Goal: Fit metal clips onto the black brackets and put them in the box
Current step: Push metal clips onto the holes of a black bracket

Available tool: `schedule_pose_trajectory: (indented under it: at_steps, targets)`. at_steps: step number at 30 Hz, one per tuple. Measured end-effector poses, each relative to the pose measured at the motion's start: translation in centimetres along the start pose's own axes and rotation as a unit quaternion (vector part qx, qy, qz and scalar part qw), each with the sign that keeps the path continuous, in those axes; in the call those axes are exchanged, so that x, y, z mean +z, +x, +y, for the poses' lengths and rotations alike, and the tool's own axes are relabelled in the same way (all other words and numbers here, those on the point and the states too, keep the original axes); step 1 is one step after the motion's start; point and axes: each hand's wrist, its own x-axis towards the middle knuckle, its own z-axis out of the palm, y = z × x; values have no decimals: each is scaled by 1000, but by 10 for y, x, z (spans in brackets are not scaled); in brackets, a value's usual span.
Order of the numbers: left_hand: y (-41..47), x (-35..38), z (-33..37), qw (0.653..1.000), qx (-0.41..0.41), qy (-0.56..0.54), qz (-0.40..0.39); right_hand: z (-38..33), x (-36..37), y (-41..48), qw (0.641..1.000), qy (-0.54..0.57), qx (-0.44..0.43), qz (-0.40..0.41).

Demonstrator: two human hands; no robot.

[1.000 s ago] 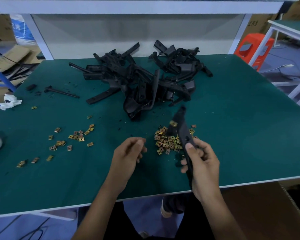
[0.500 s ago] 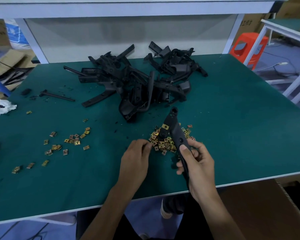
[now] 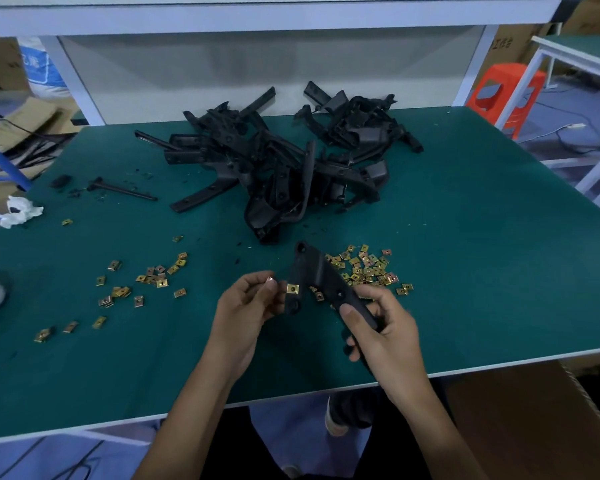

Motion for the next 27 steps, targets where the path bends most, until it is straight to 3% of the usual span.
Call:
schedule_pose_trajectory:
  at_steps: [17, 27]
  targets:
    - [-4, -4, 6, 995, -16, -87, -37, 2, 0, 0, 996, -73, -14, -45]
    - [-2, -6, 5, 994, -21, -103, -13, 0, -1, 2, 994, -91, 2, -59]
